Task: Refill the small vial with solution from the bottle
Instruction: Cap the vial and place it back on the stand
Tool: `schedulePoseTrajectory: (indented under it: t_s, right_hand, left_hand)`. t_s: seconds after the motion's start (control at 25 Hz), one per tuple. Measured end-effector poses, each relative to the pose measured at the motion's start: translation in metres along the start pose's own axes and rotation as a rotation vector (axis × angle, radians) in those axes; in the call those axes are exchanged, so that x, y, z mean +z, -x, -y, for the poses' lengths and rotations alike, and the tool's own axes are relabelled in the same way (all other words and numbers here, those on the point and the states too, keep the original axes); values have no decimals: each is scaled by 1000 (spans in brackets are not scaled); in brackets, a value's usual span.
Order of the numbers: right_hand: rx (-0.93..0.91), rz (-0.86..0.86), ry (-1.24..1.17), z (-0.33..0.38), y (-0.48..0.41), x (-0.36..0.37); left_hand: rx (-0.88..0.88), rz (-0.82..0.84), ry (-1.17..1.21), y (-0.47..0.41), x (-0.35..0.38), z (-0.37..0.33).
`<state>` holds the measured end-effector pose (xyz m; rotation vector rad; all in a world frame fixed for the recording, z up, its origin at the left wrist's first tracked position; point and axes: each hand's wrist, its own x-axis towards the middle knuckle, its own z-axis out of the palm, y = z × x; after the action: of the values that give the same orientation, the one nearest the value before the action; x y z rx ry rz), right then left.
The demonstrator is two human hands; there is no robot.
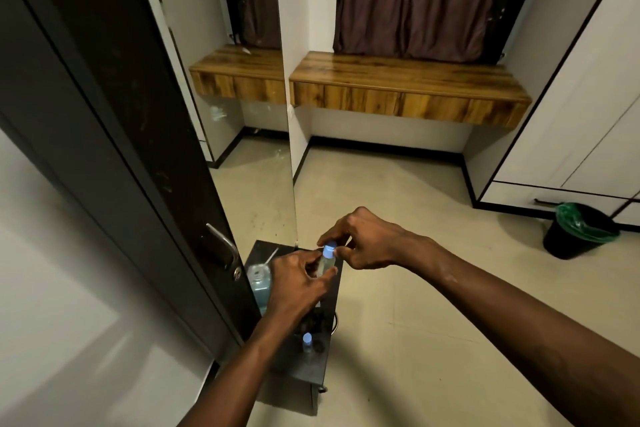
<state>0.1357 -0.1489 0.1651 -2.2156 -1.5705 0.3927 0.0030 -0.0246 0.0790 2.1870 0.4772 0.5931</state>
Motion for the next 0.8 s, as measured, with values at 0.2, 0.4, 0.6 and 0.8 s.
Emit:
schedulePoseTrajectory:
  t_s: [0.2, 0.4, 0.6, 0.8]
  right_hand:
    - [102, -114, 279, -4, 0, -6]
    - [59, -31, 130, -1, 3, -21]
    - [99, -83, 264, -3, -1, -23]
    - [107, -69, 201, 1, 2, -27]
  left_hand:
    - [-5, -5, -8, -9, 11, -7]
    - [38, -19, -2, -20, 12, -17]
    - [35, -11, 7, -24, 14, -20]
    - [30, 5, 43, -22, 13, -20]
